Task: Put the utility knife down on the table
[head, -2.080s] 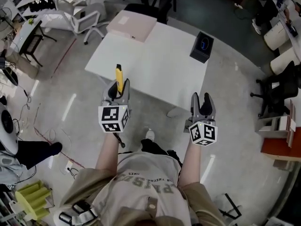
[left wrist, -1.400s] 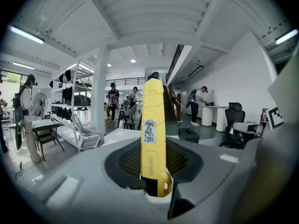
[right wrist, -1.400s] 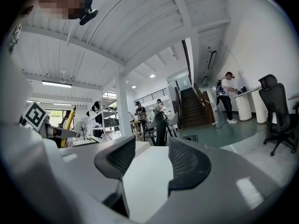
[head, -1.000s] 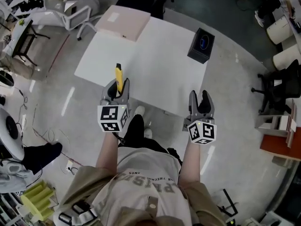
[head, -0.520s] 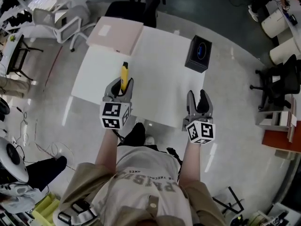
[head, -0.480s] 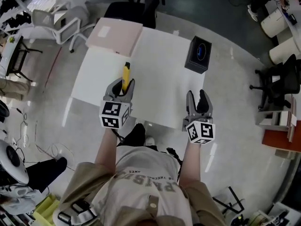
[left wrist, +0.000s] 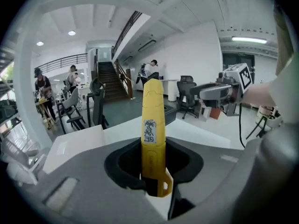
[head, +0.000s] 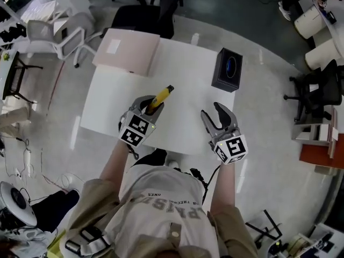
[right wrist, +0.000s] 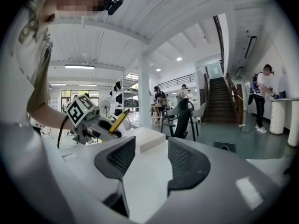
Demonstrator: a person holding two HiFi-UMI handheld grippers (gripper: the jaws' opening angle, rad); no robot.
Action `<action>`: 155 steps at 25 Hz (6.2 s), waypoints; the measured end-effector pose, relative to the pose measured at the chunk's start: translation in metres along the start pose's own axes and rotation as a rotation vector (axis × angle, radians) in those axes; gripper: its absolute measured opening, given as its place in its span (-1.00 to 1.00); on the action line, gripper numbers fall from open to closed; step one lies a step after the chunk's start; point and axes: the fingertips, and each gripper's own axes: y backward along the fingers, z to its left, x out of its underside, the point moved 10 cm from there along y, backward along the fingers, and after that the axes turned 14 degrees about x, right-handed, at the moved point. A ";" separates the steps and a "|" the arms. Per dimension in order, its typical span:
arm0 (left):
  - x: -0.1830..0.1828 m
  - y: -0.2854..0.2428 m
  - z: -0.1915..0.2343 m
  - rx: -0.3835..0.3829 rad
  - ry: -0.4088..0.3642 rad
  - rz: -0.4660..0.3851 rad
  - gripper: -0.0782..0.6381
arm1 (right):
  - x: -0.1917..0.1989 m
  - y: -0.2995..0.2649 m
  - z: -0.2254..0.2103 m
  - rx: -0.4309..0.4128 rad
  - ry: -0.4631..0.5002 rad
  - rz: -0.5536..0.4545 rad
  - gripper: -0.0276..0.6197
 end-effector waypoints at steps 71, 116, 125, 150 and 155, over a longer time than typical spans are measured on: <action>0.080 -0.114 -0.073 0.339 -0.414 0.686 -0.48 | 0.112 -0.074 0.093 -0.793 0.770 0.653 -0.50; 0.123 -0.089 -0.039 0.349 -0.125 0.532 -0.07 | 0.162 -0.072 0.076 -0.737 0.850 0.672 -0.51; 0.123 -0.097 -0.036 0.303 -0.076 0.517 -0.19 | 0.170 -0.070 0.076 -0.740 0.866 0.689 -0.51; 0.117 -0.126 -0.054 0.452 -0.201 0.657 -0.35 | 0.177 -0.076 0.067 -0.752 0.828 0.728 -0.50; 0.115 -0.128 -0.055 0.458 -0.192 0.661 -0.37 | 0.178 -0.076 0.065 -0.759 0.821 0.730 -0.50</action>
